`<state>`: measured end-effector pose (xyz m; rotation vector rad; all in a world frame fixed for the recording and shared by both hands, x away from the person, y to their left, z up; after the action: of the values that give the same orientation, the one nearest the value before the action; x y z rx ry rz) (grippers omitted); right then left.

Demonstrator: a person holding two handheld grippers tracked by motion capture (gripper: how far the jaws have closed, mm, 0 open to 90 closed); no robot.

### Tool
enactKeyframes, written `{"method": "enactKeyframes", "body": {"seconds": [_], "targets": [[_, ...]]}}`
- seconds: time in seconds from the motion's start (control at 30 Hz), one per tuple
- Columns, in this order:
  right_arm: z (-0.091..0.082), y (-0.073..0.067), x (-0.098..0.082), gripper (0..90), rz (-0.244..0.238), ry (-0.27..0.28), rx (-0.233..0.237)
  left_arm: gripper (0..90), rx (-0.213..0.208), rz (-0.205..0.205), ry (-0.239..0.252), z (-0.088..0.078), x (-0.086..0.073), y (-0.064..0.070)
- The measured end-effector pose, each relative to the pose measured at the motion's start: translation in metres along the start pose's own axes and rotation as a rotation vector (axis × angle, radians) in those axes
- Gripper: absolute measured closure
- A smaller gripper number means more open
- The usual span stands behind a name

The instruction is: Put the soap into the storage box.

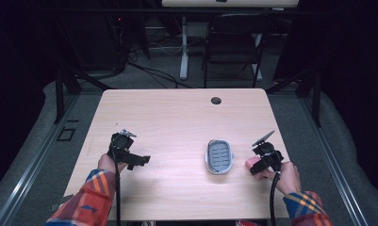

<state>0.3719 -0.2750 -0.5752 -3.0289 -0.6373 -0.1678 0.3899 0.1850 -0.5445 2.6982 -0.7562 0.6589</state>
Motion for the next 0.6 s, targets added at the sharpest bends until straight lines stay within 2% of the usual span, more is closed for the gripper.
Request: {"method": "enactKeyframes", "body": {"seconds": [0.6], "targets": [[-0.0093,0.0009,0.0001,37.2,-0.011,0.014,0.013,0.1,0.004,0.007,0.001,-0.0001,0.0004,-0.0007]]}}
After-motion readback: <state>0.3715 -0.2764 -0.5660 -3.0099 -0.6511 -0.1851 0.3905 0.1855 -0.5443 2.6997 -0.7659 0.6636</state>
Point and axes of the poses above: each handheld gripper's, and its own axes: z roughly forward along the jaws, x roughly out of its top, y roughly to its right, the point moved 4 cm from there along z, roughly forward along the jaws, and after that the axes turned 4 degrees about -y, right-handed, at the moved point
